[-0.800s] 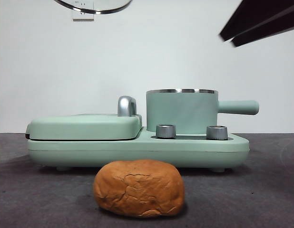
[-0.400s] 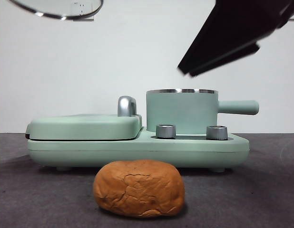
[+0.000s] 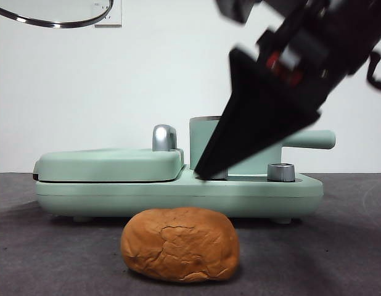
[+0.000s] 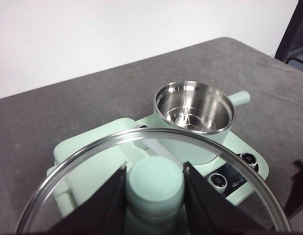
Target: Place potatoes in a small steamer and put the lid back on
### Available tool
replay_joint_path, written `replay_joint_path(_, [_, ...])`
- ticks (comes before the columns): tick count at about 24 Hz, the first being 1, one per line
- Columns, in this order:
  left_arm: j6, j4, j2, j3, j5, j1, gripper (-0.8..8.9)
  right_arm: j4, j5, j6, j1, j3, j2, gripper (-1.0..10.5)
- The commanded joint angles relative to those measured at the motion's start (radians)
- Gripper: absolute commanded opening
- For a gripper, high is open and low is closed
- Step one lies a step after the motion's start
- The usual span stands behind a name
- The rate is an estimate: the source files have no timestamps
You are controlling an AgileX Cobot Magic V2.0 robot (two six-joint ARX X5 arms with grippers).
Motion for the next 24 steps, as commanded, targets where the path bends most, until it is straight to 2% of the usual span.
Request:
replay_joint_path(1, [-0.011,0.038,-0.001,0.015,0.002,-0.002,0.1,0.024,-0.003,0.002,0.023,0.018,0.063,4.0])
replay_joint_path(10, [-0.011,0.037,-0.001,0.015,0.002,-0.002,0.1,0.109,0.006,0.003,0.042,0.018,0.184,4.1])
replay_joint_path(14, [-0.011,0.037,-0.001,0.015,0.002,-0.002,0.1,0.118,0.006,0.03,0.043,0.018,0.222,4.0])
replay_joint_path(19, [-0.01,0.037,-0.001,0.015,0.002,-0.002,0.1,0.116,0.004,0.033,0.053,0.018,0.227,3.1])
replay_joint_path(24, [-0.01,0.037,-0.001,0.015,0.002,-0.002,0.1,0.091,-0.002,0.095,0.056,0.026,0.224,2.7])
